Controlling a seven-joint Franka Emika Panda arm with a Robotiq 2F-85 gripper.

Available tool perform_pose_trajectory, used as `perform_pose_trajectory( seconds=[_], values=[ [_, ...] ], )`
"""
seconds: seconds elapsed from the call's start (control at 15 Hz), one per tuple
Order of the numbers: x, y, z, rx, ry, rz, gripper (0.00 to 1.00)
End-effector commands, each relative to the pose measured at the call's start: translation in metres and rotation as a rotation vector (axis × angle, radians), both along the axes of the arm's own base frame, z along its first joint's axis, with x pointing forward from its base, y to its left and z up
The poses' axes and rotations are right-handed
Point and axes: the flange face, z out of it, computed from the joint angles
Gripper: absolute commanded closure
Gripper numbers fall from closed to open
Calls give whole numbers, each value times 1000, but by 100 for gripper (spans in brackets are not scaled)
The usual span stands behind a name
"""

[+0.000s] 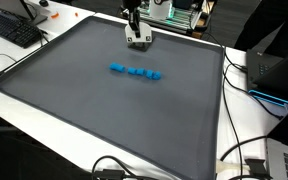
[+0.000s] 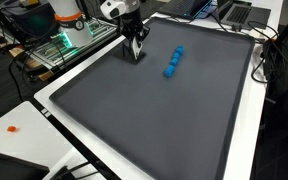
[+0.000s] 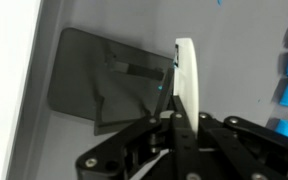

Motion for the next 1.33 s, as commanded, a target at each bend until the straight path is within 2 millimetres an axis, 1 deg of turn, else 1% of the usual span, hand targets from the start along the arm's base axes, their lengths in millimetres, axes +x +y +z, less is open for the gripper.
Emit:
perform_pose_trajectory(
  seconds=[0.0,0.73,0.8,1.27],
  values=[
    [-14,1,-5,-1,-7,-52,99],
    [-20,-1,-16,4,-57,-161,99],
    [-12,0,-18,7,-60,-164,99],
    [-15,-1,-27,-5,-64,-187,99]
  ],
)
